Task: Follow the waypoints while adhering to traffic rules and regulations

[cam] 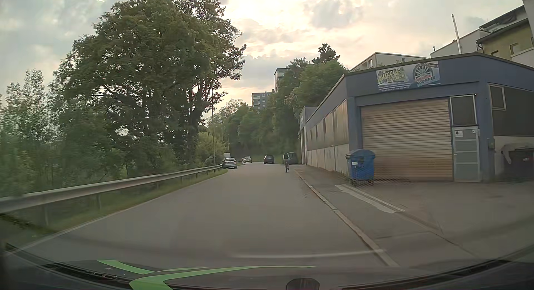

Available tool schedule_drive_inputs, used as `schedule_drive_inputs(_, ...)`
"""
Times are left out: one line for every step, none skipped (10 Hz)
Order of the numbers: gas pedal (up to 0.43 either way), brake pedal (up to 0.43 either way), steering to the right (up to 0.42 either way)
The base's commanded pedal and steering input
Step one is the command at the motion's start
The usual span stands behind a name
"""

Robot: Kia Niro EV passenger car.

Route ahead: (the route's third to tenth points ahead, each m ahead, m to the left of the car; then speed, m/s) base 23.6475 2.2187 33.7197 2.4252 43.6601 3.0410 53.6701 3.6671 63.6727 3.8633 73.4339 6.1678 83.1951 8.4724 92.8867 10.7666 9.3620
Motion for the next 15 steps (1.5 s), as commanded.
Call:
schedule_drive_inputs(0.008,0.0,-0.004)
schedule_drive_inputs(0.008,0.0,-0.004)
schedule_drive_inputs(0.02,0.0,-0.003)
schedule_drive_inputs(0.02,0.0,0.001)
schedule_drive_inputs(0.02,0.0,0.0)
schedule_drive_inputs(0.02,0.0,0.0)
schedule_drive_inputs(0.02,0.0,-0.001)
schedule_drive_inputs(0.02,0.0,-0.001)
schedule_drive_inputs(0.02,0.0,-0.003)
schedule_drive_inputs(0.02,0.0,-0.003)
schedule_drive_inputs(0.02,0.0,-0.003)
schedule_drive_inputs(0.02,0.0,-0.003)
schedule_drive_inputs(0.02,0.0,-0.003)
schedule_drive_inputs(0.028,0.0,-0.003)
schedule_drive_inputs(0.028,0.0,-0.003)
